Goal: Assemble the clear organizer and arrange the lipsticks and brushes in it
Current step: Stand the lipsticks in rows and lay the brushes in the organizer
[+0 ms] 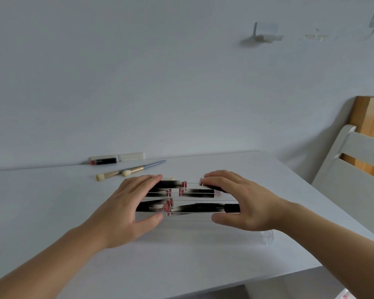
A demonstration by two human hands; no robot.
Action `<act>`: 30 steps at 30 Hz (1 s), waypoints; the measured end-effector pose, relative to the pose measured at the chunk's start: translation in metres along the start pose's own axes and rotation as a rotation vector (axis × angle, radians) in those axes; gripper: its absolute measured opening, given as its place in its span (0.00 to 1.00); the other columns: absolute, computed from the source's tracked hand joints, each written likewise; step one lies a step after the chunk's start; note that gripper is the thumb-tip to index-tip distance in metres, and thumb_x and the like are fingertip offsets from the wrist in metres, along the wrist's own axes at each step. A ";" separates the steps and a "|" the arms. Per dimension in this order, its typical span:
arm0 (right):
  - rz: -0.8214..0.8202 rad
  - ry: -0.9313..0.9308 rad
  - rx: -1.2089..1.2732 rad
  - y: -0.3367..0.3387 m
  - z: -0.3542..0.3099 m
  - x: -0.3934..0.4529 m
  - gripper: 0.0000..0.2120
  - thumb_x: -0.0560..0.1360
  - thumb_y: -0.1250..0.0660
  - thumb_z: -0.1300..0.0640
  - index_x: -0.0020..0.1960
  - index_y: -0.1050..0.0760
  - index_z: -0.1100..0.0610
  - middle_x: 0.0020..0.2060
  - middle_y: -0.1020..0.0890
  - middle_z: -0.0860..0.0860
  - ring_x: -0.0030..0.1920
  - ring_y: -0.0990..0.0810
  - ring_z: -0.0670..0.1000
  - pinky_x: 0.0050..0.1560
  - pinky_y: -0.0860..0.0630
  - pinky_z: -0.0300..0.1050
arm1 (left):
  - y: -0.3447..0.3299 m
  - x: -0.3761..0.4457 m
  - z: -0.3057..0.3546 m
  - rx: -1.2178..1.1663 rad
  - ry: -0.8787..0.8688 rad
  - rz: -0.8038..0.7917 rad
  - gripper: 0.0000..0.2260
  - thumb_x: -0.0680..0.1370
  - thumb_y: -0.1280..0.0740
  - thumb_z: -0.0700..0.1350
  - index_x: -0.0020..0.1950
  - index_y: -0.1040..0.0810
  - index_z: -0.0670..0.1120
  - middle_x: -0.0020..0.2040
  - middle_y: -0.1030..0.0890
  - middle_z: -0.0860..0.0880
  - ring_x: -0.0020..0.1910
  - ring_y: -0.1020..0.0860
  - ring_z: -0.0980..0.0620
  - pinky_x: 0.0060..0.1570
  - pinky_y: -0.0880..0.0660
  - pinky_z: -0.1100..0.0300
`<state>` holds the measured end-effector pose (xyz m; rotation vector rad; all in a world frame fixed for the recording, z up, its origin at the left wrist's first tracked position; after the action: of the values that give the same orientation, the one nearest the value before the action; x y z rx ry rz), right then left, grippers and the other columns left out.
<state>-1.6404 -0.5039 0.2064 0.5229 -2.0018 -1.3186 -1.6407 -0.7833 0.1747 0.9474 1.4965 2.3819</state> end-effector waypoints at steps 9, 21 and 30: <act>0.027 -0.379 0.185 0.026 0.092 0.040 0.11 0.79 0.31 0.54 0.58 0.21 0.40 0.52 0.18 0.34 0.55 0.20 0.37 0.61 0.23 0.43 | 0.032 0.035 -0.092 -0.078 0.328 0.127 0.21 0.82 0.39 0.60 0.74 0.29 0.57 0.72 0.28 0.60 0.71 0.35 0.63 0.70 0.37 0.57; -0.343 -0.263 0.032 -0.019 0.122 0.076 0.06 0.73 0.26 0.43 0.50 0.18 0.35 0.50 0.22 0.34 0.51 0.24 0.35 0.53 0.28 0.36 | -0.014 0.076 -0.143 0.124 0.489 -0.142 0.27 0.78 0.37 0.64 0.75 0.29 0.54 0.71 0.27 0.53 0.71 0.34 0.47 0.68 0.33 0.48; -0.461 -0.112 -0.092 -0.021 0.077 0.145 0.08 0.77 0.30 0.46 0.51 0.28 0.35 0.45 0.20 0.34 0.45 0.24 0.36 0.41 0.33 0.37 | -0.008 0.101 -0.129 0.210 0.460 -0.336 0.03 0.83 0.37 0.47 0.50 0.25 0.51 0.53 0.23 0.49 0.47 0.26 0.51 0.46 0.29 0.56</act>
<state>-1.7973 -0.5573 0.2126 0.9239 -1.9669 -1.7376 -1.7982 -0.8294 0.1729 0.1460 1.9100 2.3153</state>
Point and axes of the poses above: each hand's wrist, its own x-axis towards the middle knuckle, its own y-axis out of the back of the hand, z = x × y, the point moved 5 cm from there along x, towards the middle knuckle
